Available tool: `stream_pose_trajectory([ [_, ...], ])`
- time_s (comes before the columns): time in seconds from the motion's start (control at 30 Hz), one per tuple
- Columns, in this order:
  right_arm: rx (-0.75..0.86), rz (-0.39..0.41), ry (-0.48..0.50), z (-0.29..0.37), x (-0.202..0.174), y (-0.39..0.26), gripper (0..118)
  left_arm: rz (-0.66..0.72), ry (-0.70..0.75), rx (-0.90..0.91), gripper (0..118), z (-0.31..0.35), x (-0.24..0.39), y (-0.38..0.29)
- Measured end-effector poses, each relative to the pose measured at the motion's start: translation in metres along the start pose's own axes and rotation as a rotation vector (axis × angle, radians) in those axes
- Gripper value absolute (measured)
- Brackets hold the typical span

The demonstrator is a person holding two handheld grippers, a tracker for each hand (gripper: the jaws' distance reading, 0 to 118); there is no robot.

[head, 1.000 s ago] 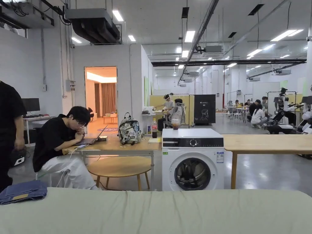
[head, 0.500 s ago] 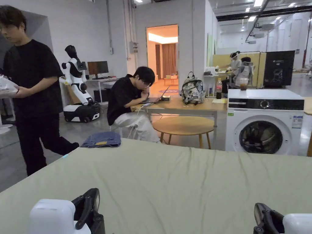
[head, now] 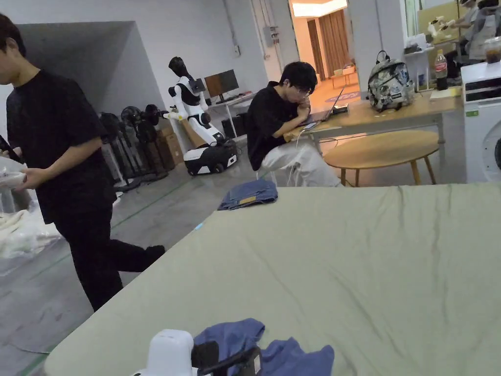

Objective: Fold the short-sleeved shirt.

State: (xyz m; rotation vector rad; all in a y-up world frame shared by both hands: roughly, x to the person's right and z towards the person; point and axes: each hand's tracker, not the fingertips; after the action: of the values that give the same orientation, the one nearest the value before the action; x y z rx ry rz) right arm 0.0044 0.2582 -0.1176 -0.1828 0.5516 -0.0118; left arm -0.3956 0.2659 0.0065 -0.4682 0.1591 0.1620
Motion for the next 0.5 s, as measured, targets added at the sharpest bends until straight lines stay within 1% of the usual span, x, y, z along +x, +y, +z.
stream_pose_trajectory([
  [0.03, -0.024, -0.007, -0.017, -0.002, 0.005, -0.005, 0, 0.016, 0.012, -0.015, 67, -0.016, -0.012, -0.004],
  [0.07, -0.039, -0.014, -0.025, -0.004, 0.009, -0.009, 0, 0.030, 0.049, -0.024, 73, -0.030, -0.022, -0.009],
  [0.13, -0.081, -0.031, -0.046, -0.007, 0.019, -0.017, 0, 0.093, 0.079, -0.086, 81, -0.071, -0.050, -0.026],
  [0.17, -0.096, -0.037, -0.055, -0.008, 0.023, -0.020, 0, 0.104, 0.085, -0.109, 82, -0.090, -0.063, -0.036],
  [0.2, -0.109, -0.041, -0.063, -0.009, 0.028, -0.023, 0, 0.156, 0.109, -0.163, 82, -0.112, -0.074, -0.046],
  [0.23, -0.122, -0.040, -0.074, -0.010, 0.034, -0.028, 0, 0.172, 0.121, -0.260, 82, -0.133, -0.082, -0.057],
  [0.3, -0.146, -0.028, -0.107, -0.012, 0.042, -0.033, 0, 0.175, 0.102, -0.382, 82, -0.160, -0.080, -0.076],
  [0.33, -0.158, -0.032, -0.122, -0.014, 0.046, -0.036, 0, 0.183, 0.122, -0.458, 82, -0.178, -0.084, -0.089],
  [0.37, -0.170, -0.040, -0.131, -0.014, 0.048, -0.036, 0, 0.162, 0.140, -0.475, 84, -0.179, -0.079, -0.096],
  [0.4, -0.185, -0.054, -0.140, -0.015, 0.051, -0.037, 0, 0.082, 0.163, -0.341, 84, -0.174, -0.076, -0.095],
  [0.47, -0.190, -0.081, -0.151, -0.015, 0.057, -0.040, 0, 0.063, 0.208, -0.446, 83, -0.181, -0.070, -0.088],
  [0.5, -0.186, -0.109, -0.145, -0.014, 0.059, -0.041, 0, 0.079, 0.194, -0.443, 84, -0.184, -0.070, -0.085],
])
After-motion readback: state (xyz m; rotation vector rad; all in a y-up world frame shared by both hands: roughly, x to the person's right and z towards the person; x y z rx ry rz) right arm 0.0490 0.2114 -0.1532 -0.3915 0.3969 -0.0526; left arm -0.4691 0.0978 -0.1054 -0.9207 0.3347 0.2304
